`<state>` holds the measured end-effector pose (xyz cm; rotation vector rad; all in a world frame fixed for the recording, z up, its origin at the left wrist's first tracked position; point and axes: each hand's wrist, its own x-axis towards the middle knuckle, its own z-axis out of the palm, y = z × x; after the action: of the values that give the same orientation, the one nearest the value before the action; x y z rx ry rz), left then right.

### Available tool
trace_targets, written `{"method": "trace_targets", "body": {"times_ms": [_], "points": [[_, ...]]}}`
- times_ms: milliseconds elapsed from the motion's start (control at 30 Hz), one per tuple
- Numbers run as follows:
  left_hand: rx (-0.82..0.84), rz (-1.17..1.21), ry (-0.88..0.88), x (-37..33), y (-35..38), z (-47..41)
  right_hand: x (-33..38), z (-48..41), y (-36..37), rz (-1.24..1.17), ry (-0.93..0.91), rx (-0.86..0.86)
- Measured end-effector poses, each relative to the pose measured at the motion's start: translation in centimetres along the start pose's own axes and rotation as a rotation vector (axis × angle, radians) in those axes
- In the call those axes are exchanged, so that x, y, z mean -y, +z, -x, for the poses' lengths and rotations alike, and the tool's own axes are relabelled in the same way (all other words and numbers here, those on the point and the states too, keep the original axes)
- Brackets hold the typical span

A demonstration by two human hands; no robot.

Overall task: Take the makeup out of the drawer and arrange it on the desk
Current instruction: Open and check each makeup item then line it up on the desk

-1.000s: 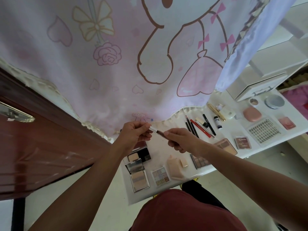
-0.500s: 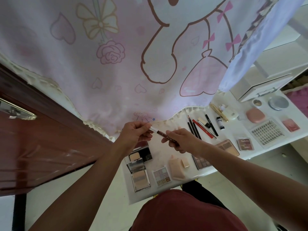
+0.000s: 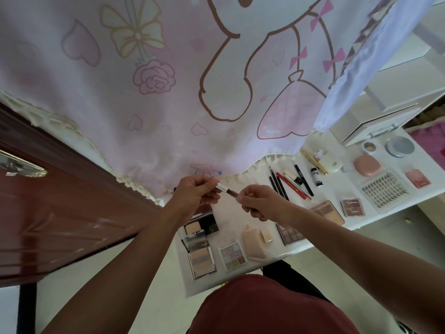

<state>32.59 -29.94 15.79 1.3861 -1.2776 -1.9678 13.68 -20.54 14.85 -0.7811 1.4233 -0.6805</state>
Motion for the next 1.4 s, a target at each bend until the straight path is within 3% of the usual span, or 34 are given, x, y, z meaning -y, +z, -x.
{"method": "trace_targets", "body": {"times_ms": [533, 700, 1167, 1400], "points": [[-0.032, 0.015, -0.045, 0.2, 0.6, -1.4, -0.6, -1.2, -0.9, -0.051, 0.006, -0.010], [-0.078, -0.007, -0.053, 0.4, 0.4, -2.1, -1.1, -1.5, -1.4, 0.133, -0.054, -0.091], [-0.189, -0.108, -0.064, 0.9, 0.6, -5.5, -3.2, -3.2, -2.6, 0.340, -0.085, -0.141], [-0.201, -0.354, -0.112, 1.4, 0.0, -8.1, -3.8, -6.5, -1.4, 0.489, -0.061, -0.121]]}}
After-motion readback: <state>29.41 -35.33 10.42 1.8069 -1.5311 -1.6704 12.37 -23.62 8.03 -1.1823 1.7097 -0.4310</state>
